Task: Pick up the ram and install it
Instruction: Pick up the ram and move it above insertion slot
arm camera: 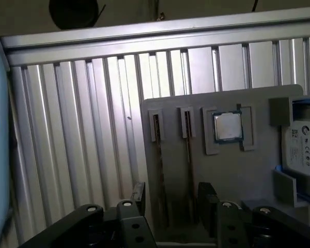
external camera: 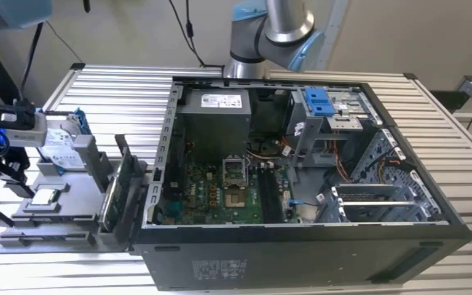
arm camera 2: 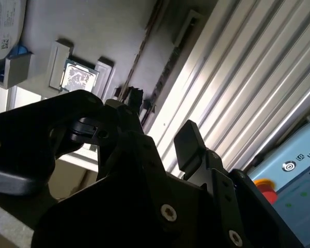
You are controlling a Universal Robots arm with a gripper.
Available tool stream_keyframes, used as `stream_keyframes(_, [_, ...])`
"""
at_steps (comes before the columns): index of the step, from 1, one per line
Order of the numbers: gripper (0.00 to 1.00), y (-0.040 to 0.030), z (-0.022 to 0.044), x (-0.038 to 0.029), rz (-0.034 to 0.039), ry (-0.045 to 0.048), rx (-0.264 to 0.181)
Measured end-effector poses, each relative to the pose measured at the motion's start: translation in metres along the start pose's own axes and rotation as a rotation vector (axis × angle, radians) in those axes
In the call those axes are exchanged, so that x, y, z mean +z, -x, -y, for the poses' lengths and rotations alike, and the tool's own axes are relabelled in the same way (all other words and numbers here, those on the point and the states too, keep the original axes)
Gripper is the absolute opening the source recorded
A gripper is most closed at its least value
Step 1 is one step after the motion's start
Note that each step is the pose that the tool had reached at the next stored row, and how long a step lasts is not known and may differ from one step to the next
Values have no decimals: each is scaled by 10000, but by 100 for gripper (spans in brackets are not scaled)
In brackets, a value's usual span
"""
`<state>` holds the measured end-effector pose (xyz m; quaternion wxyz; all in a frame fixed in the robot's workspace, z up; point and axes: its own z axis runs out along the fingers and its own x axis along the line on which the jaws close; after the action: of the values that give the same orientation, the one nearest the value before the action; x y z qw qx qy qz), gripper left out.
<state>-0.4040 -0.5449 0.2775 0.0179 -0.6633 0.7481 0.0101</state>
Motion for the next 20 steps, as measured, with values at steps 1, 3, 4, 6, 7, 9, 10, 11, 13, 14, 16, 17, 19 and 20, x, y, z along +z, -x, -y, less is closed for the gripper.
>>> stream_keyframes(1, [54,-1,0,17,0,2,-45])
stream_keyframes(3, [54,-2,-1,53,1,6,-143])
stream_keyframes(4, [54,-3,-1,71,2,8,-197])
stream_keyframes(6, [54,-4,-1,103,2,13,-283])
stream_keyframes(7, [54,-5,-1,119,3,13,-317])
stream_keyframes(9, [54,-6,-1,144,3,23,-391])
stream_keyframes(10, [54,-6,-2,156,3,31,-426])
stream_keyframes(11, [54,-7,-2,167,2,38,-460])
stream_keyframes(13, [54,-8,-2,188,1,56,-533])
stream_keyframes(14, [54,-8,-2,195,0,71,-574])
stream_keyframes(16, [54,-9,-2,210,-4,110,-650])
stream_keyframes(17, [54,-9,-2,221,-4,124,-687])
stream_keyframes(19, [54,-10,-2,247,-5,141,-758])
stream_keyframes(20, [54,-12,-2,262,-5,144,-795])
